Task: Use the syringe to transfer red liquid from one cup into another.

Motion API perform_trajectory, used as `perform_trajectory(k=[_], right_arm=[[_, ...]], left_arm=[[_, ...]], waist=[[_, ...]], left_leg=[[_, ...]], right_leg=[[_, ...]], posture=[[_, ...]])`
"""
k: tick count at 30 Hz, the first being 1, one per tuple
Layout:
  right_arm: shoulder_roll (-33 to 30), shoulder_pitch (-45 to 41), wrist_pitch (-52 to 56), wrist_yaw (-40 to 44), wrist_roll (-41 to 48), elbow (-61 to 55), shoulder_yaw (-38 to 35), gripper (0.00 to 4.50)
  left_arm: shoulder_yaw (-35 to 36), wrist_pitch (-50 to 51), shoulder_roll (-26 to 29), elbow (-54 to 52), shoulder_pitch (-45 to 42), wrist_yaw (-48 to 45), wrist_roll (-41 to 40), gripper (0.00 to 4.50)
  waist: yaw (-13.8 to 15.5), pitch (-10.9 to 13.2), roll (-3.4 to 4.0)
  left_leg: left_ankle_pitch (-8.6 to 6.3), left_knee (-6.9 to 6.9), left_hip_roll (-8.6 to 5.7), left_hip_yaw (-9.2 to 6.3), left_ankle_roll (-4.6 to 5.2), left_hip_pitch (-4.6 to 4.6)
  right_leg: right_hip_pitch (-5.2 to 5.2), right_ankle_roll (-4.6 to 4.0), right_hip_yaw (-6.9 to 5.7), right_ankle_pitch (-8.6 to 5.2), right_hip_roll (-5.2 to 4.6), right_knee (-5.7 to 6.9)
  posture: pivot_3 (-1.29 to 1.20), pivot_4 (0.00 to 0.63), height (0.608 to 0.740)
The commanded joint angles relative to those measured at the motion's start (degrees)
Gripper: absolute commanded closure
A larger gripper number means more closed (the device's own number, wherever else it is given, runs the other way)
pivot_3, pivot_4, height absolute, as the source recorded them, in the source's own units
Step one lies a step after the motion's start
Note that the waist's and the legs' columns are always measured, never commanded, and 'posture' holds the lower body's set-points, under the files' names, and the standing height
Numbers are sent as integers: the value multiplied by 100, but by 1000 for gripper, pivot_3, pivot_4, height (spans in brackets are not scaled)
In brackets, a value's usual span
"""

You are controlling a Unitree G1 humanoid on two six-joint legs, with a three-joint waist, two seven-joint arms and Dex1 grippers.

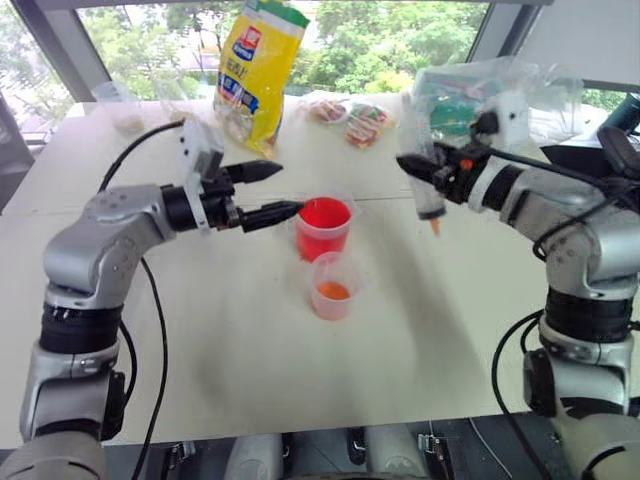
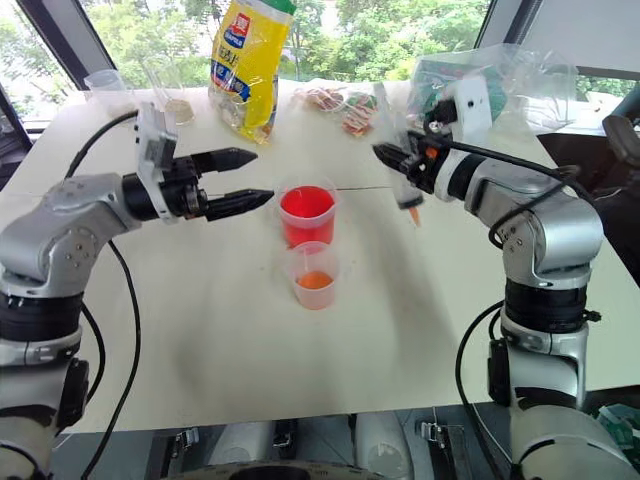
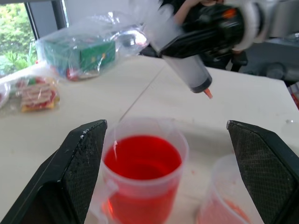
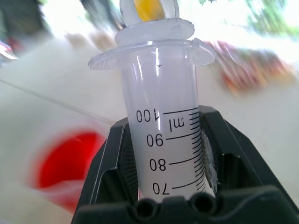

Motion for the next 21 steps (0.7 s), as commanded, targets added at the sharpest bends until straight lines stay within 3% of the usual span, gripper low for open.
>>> perform_trajectory(k=[1,6,13,21], right_arm=[[675,-331,-992,-44,423,-275,-139,3100],[1518,-397,-2208,8,317,211,248,3100],[2257,-128,-4129,380,-311,1805,860,3100],[2400,275,-5181,625,-764,2744,1197,3100]], left_arm=[[64,-178,19,326,-369,-172,87,225],[-71,-401,50,680,-619,-410,358,225],[-58,-571,-11,943,-856,-364,614,225],[-136,-908,-381,1393,-1251,-181,951,225]], waist=[[7,1,2],[46,2,3],[52,1,2],[51,3,4]], left_leg=[[2,-1,4,-2,-3,0],[5,0,3,-5,-8,0],[4,2,-8,-1,-7,-6],[5,0,-7,-2,-8,-6]], right_leg=[[-1,0,-1,0,4,3],[1,-2,-2,0,2,5],[3,-1,-1,1,-14,-2],[1,-1,-2,1,-13,0]], posture=[[0,150,740],[0,150,740],[0,150,740],[0,150,740]])
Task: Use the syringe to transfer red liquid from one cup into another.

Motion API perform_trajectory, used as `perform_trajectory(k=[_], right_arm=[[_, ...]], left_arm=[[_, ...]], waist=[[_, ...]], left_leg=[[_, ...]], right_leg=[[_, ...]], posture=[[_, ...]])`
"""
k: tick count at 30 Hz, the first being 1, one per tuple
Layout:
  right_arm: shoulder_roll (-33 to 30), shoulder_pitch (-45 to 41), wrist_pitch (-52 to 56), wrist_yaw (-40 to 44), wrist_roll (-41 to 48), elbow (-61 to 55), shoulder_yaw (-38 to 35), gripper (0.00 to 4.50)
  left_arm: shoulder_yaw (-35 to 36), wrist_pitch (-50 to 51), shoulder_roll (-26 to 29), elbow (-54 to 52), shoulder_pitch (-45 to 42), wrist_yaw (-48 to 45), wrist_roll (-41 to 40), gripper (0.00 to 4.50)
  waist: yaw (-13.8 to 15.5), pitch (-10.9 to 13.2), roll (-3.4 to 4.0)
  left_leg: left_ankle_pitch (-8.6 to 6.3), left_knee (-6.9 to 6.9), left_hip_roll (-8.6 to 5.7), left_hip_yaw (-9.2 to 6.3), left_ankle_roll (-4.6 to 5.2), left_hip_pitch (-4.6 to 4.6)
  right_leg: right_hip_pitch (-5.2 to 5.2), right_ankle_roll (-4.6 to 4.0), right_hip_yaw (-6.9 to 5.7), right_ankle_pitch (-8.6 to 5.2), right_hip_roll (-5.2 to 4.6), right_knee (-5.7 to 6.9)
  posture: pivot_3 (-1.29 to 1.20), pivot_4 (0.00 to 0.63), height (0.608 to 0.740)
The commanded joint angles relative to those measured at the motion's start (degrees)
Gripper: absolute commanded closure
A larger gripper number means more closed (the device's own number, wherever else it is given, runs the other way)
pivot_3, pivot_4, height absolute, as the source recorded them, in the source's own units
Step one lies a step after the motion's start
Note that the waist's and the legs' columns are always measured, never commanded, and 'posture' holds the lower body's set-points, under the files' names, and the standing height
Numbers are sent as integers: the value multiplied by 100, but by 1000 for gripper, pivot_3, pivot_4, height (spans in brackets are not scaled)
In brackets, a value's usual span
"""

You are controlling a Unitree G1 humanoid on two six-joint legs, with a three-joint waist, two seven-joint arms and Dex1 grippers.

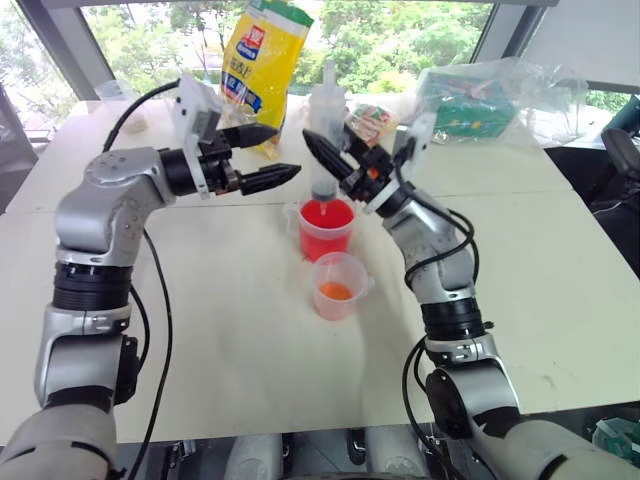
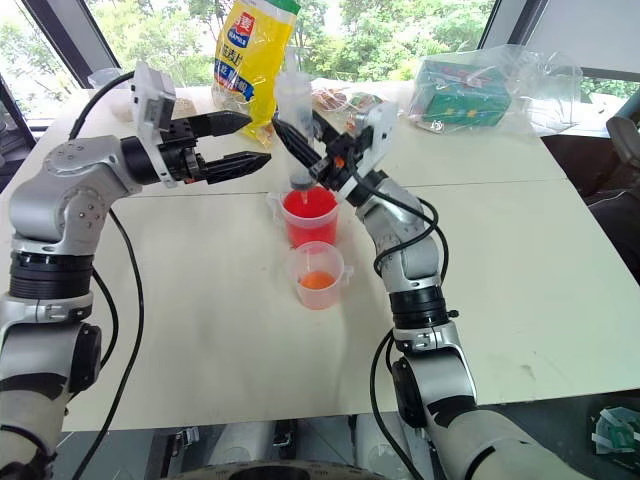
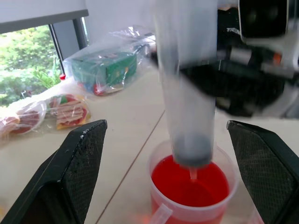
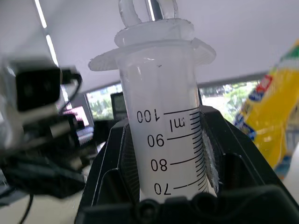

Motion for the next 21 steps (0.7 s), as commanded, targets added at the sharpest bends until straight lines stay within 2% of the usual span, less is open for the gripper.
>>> perform_trajectory(k=[1,12,21], right_arm=[[33,27,-407,96,-91,31,69,3100],[10,297,-690,121,-317,178,231,3100],[-19,399,-758,219,-380,179,325,3100]], left_arm=[[53,-276,-123,158,-375,65,132,225],[-87,-1102,-730,1408,-1066,53,714,225],[-26,-1230,-968,1821,-1336,-263,679,225]], waist=[[-8,0,0],[-22,0,0],[-15,0,0]], left_leg=[[0,0,0,1,0,0],[0,0,0,1,-1,2],[0,0,0,1,-1,2]], right_leg=[[0,0,0,0,0,0],[0,1,-1,0,2,2],[0,2,-1,1,1,2]], posture=[[0,150,740],[0,150,740],[0,150,740]])
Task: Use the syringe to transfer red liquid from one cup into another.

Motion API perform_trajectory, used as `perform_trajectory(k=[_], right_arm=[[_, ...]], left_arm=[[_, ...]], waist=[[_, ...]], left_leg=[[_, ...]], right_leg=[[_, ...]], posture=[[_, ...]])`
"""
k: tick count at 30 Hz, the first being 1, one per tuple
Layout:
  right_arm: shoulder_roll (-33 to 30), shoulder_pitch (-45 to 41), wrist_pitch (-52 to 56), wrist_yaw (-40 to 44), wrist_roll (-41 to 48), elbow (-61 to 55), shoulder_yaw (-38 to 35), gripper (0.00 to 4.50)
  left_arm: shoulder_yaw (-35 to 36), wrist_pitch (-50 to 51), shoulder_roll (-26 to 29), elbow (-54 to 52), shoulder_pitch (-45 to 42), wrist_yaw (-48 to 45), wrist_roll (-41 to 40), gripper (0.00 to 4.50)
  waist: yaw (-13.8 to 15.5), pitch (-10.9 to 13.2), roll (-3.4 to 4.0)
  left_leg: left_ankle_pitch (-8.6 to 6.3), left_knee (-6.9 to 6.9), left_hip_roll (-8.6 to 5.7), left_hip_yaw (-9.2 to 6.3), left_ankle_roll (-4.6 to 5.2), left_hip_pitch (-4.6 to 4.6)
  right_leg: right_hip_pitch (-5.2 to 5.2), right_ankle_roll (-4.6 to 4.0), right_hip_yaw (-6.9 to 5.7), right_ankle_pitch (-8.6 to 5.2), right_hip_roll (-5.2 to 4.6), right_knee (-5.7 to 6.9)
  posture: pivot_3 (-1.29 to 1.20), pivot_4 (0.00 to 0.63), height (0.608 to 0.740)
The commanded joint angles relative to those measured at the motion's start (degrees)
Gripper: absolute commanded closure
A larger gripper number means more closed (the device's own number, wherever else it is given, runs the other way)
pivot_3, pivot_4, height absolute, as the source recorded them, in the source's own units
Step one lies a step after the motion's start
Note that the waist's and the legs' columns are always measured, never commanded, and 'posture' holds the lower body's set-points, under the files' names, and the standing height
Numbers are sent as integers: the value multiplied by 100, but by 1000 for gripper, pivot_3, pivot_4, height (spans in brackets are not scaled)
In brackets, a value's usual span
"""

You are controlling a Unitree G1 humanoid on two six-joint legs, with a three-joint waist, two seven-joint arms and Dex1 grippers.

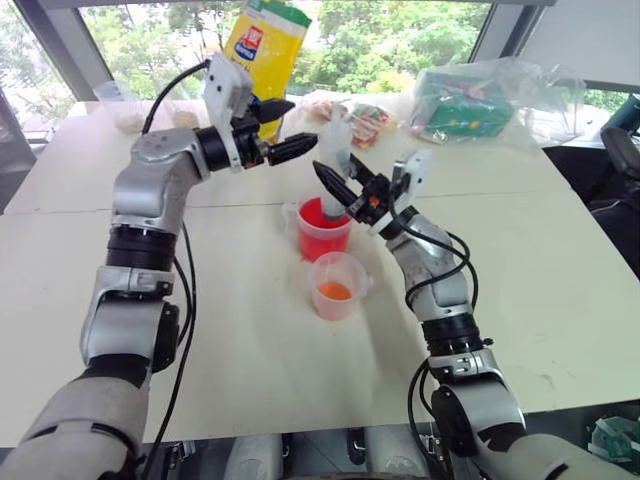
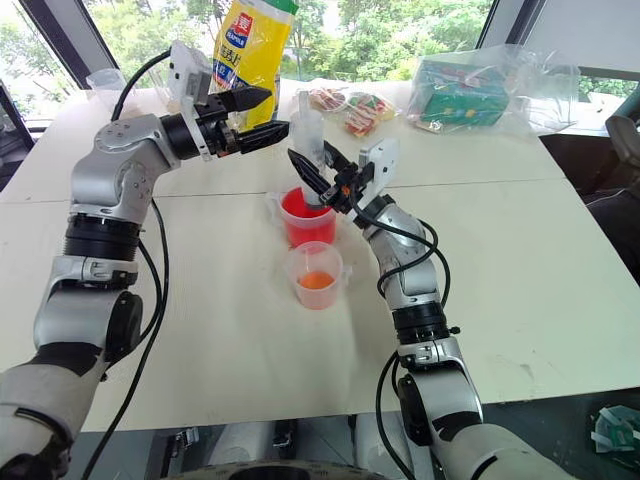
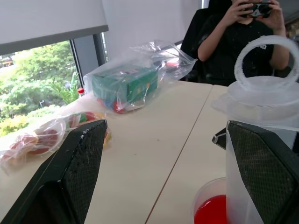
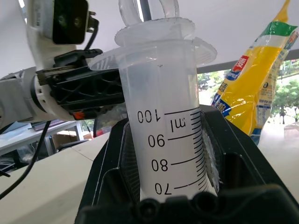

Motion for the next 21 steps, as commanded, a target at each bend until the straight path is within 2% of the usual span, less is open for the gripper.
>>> perform_trajectory(k=[1,11,15,21], right_arm=[[18,-38,-42,98,-71,-107,196,3100],[-20,-97,-79,164,-56,0,203,3100],[-36,-103,-80,208,-57,13,230,3100],[-56,-126,-99,255,-90,33,276,3100]], left_arm=[[13,-59,-30,-240,-260,-345,-133,225],[184,133,545,-359,-195,-815,-201,225],[402,612,619,-475,-288,-1040,-623,225],[382,752,674,-336,-385,-1303,-702,225]], waist=[[-1,0,0],[-9,0,0],[4,0,0],[-2,0,0]], left_leg=[[0,0,0,0,0,0],[0,0,2,0,0,0],[0,0,2,-1,0,0],[0,1,1,-1,0,0]], right_leg=[[0,0,0,0,0,0],[0,0,0,0,1,2],[0,0,0,0,0,2],[0,0,0,0,0,2]], posture=[[0,150,740],[0,150,740],[0,150,740],[0,150,740]])
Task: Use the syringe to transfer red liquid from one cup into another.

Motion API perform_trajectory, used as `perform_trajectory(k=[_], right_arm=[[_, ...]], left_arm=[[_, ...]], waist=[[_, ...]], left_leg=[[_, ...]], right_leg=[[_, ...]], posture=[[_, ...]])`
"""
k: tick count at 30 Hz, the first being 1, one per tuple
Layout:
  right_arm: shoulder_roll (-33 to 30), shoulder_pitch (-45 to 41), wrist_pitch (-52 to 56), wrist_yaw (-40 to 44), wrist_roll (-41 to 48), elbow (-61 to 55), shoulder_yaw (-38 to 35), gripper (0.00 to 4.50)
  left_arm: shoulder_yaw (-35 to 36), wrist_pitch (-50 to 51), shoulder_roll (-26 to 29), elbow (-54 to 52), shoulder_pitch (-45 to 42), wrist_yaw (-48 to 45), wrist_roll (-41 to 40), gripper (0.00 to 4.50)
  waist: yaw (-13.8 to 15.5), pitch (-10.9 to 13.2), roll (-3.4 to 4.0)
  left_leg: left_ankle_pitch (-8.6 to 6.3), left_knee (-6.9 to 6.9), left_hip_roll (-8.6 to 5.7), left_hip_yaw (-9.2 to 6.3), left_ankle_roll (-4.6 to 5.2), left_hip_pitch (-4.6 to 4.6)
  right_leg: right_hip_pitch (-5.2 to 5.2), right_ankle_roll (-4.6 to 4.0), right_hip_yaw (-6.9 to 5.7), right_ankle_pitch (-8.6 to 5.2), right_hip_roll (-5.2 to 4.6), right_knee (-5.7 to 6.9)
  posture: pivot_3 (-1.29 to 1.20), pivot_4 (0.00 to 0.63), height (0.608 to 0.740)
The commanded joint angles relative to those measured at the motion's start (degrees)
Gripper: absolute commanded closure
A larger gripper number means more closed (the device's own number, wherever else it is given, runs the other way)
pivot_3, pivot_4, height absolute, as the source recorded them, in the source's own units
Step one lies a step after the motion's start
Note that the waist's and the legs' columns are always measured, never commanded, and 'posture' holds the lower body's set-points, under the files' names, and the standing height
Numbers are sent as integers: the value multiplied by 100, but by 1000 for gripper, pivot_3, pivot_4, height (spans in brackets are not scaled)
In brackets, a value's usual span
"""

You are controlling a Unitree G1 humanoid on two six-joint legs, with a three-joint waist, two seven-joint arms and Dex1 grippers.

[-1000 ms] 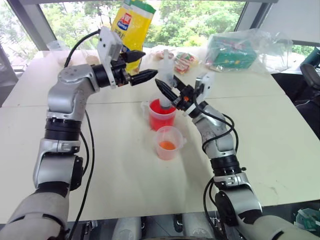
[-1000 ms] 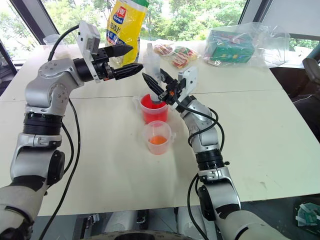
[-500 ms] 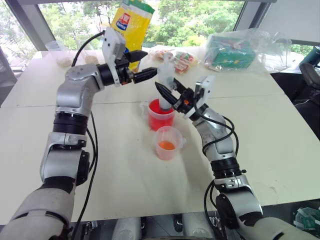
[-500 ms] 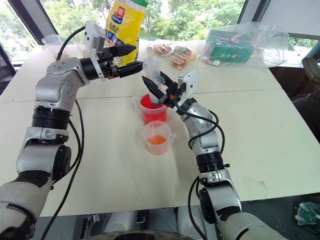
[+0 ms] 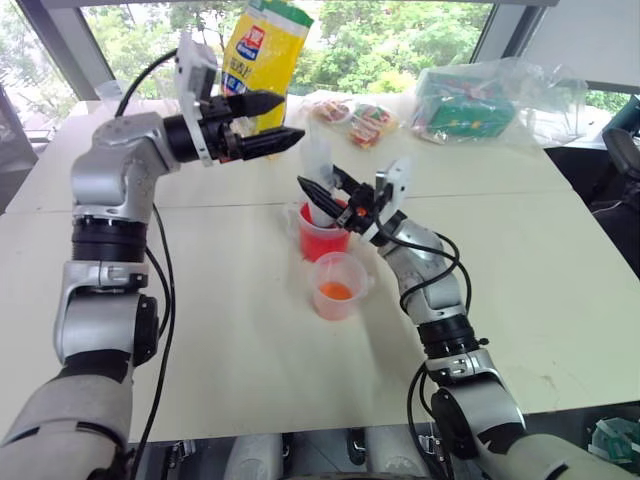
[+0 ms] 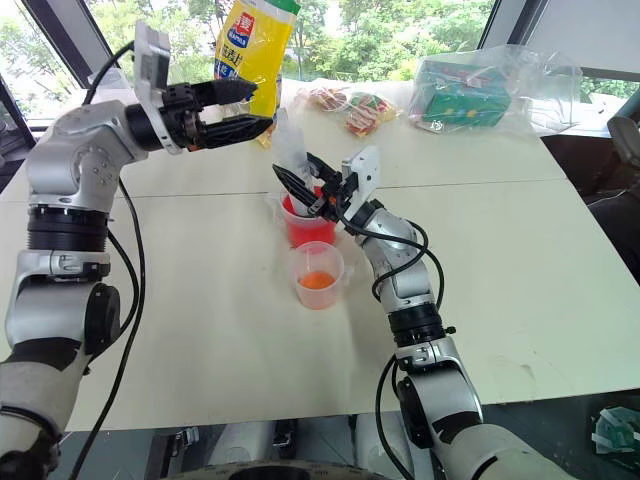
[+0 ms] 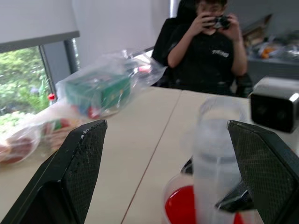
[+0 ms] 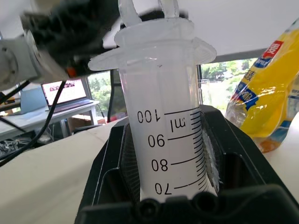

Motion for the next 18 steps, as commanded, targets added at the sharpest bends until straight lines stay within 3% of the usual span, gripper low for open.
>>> perform_trajectory(k=[1,9,18], right_arm=[[-22,-135,-74,37,7,-95,6,3100],[-34,-111,-49,31,5,-180,44,3100],[-21,-130,-9,-4,33,-212,24,3100]], left_arm=[[142,111,49,-51,-203,-131,-166,225],[-134,-320,-119,444,-354,-288,227,225],[-40,-301,67,525,-348,-461,247,225]], waist=[[-4,0,0],[1,0,0],[-15,0,0]], left_leg=[[0,0,0,0,0,0],[0,0,0,1,0,0],[0,0,0,0,0,0]], right_leg=[[0,0,0,0,0,1],[0,0,0,0,1,1],[-1,0,0,0,1,1]], posture=[[0,150,740],[0,150,740],[0,150,740]])
